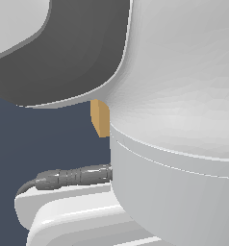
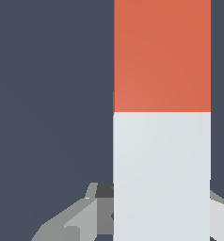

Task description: Insert the peg into the horizontal hole in a box.

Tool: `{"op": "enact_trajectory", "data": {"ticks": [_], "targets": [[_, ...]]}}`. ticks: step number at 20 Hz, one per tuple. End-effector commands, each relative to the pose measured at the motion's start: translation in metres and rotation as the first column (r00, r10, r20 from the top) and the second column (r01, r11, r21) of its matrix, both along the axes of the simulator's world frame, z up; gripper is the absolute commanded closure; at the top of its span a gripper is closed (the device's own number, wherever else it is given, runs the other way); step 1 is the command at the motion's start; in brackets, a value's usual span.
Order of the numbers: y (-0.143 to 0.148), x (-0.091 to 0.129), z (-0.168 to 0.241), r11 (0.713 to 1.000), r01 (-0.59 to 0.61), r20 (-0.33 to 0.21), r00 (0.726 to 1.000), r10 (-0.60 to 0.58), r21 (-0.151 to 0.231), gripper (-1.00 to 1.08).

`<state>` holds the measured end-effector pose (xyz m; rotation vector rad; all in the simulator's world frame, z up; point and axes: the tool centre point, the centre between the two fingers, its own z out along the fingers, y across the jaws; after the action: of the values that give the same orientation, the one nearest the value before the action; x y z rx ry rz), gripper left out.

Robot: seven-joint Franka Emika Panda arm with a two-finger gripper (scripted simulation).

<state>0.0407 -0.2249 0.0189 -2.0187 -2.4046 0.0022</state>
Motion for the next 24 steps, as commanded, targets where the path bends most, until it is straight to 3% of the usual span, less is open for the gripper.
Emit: {"op": "enact_trajectory", "data": {"ticks": [1, 7, 18, 24], "targets": [[0.007, 0.003, 0.003, 1.000, -0.006, 0.002, 1.000, 0.006, 0.000, 1.08], [0.049, 0.014, 0.022, 0.999, -0.035, 0.002, 0.999, 0.035, 0.000, 1.08], [0.182, 0.044, 0.083, 0.992, -0.125, 0.002, 0.992, 0.125, -0.001, 1.08], [0.219, 0.051, 0.099, 0.989, -0.149, 0.002, 0.989, 0.149, -0.001, 1.08]]}}
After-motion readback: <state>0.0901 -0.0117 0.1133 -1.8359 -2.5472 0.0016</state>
